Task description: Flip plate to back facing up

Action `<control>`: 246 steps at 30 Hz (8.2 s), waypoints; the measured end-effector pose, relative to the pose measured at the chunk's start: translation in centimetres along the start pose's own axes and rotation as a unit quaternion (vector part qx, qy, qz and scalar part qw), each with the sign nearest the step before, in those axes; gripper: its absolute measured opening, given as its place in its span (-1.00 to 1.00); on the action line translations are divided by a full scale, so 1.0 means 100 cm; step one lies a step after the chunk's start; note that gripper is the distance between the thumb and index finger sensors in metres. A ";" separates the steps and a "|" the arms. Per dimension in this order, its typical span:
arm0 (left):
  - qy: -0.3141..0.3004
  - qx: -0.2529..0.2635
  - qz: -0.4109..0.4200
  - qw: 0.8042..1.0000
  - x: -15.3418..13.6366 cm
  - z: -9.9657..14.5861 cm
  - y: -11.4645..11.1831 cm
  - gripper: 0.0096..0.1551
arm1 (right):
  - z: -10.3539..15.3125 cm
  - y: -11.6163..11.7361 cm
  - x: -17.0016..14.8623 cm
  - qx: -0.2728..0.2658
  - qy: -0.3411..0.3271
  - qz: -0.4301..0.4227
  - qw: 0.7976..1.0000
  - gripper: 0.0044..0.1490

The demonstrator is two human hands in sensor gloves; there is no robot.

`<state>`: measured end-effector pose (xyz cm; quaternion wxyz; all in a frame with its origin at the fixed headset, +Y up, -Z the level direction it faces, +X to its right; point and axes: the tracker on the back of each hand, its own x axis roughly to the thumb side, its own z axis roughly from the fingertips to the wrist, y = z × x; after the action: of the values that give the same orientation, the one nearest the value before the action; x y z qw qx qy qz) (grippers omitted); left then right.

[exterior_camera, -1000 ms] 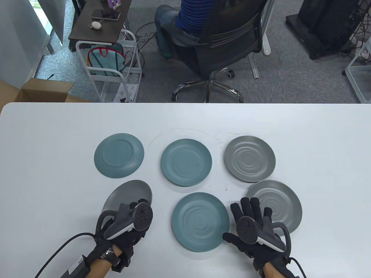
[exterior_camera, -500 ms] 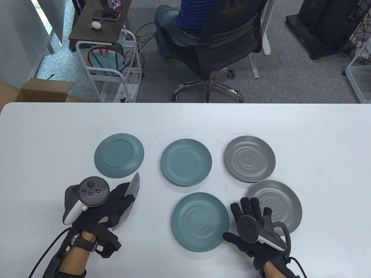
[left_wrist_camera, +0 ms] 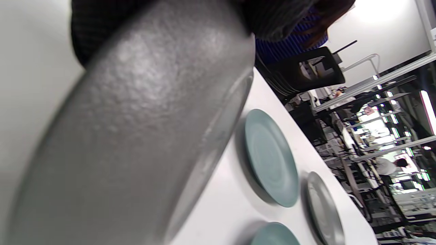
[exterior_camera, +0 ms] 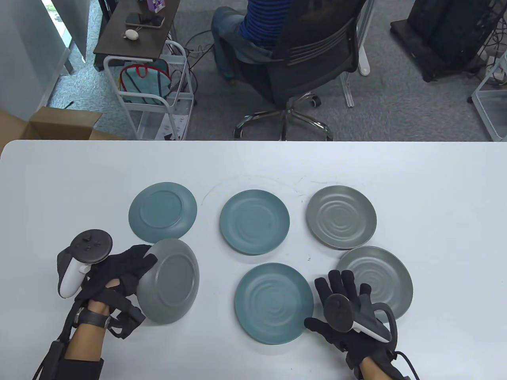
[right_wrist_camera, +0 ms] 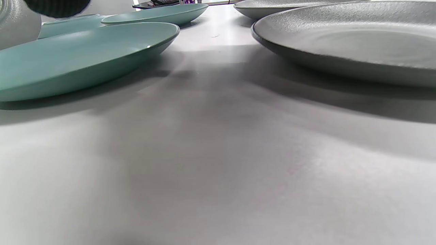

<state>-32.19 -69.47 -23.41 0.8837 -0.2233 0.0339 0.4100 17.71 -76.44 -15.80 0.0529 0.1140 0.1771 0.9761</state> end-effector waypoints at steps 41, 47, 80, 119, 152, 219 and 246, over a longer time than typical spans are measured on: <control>0.144 0.024 -0.158 0.977 -0.057 -0.023 -0.036 -0.30 | 0.000 0.001 0.000 -0.006 -0.001 0.001 1.000 0.23; 0.156 0.027 -0.181 0.971 -0.053 -0.024 -0.038 -0.30 | 0.000 0.001 0.000 -0.008 -0.002 0.000 1.000 0.23; 0.129 0.058 -0.353 0.925 0.014 -0.031 -0.062 -0.19 | 0.000 0.002 0.005 -0.008 -0.012 0.002 1.000 0.23; 0.010 -0.016 -0.477 0.879 0.184 -0.154 -0.234 0.08 | 0.002 -0.002 0.001 -0.013 -0.010 -0.024 1.000 0.23; -0.068 0.006 -0.354 0.933 0.209 -0.137 -0.203 -0.16 | 0.001 -0.002 0.000 -0.009 -0.014 -0.032 0.999 0.23; 0.151 0.098 -0.104 0.978 0.111 -0.169 -0.145 -0.25 | 0.001 -0.002 0.004 -0.007 -0.025 -0.037 0.999 0.23; -0.067 0.135 -0.434 0.888 0.121 -0.032 -0.134 0.05 | 0.002 -0.003 0.005 -0.010 -0.018 -0.016 1.000 0.23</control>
<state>-13.89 -69.85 -24.29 0.9953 -0.0660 -0.0708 -0.0095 17.26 -75.99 -15.60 0.0725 0.1279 0.1681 0.9747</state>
